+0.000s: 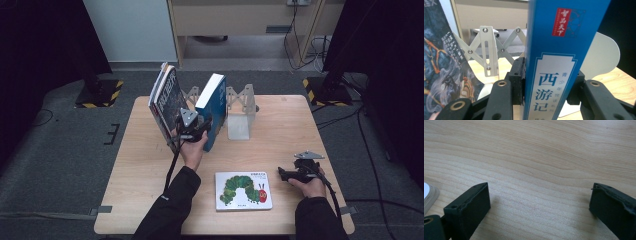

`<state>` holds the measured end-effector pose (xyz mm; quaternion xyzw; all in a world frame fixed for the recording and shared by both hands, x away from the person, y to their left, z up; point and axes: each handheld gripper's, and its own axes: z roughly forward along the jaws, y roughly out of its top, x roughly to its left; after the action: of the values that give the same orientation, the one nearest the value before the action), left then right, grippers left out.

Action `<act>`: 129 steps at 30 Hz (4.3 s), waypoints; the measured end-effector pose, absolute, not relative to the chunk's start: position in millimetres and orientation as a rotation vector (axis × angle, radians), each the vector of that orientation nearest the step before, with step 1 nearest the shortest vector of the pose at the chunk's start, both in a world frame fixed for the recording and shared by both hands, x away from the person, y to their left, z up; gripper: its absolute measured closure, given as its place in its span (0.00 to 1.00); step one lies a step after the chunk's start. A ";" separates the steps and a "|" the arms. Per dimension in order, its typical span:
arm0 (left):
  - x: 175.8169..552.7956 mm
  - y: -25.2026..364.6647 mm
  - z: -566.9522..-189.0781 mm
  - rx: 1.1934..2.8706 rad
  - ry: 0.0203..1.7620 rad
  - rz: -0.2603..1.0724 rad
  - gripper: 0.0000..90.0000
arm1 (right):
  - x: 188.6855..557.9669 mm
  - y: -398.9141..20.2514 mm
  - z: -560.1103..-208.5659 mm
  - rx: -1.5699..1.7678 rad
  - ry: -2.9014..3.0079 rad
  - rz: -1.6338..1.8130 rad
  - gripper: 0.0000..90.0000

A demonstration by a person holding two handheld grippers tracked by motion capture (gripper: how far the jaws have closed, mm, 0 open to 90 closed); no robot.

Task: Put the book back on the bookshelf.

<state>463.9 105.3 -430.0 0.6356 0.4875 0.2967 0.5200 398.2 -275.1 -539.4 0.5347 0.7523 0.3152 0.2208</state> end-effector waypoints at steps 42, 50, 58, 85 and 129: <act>470.5 83.7 -437.4 1.570 1.138 0.657 0.59 | 398.5 -274.6 -539.4 1.482 2.076 0.871 0.04; 463.6 88.7 -448.0 1.573 1.115 0.621 0.60 | 398.5 -274.5 -539.4 1.482 2.076 0.871 0.04; 465.9 86.0 -444.3 1.602 1.115 0.593 0.61 | 398.5 -274.6 -539.4 1.482 2.076 0.871 0.04; 466.8 78.4 -454.4 1.632 1.082 0.503 0.61 | 398.4 -274.3 -539.5 1.481 2.076 0.871 0.04; 442.0 105.1 -446.0 1.745 1.042 0.494 0.60 | 398.5 -274.5 -539.5 1.478 2.078 0.870 0.04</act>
<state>442.0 105.1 -446.0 0.7220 0.4309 0.2043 0.5013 398.5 -274.5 -539.5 0.5348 0.7520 0.3150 0.2219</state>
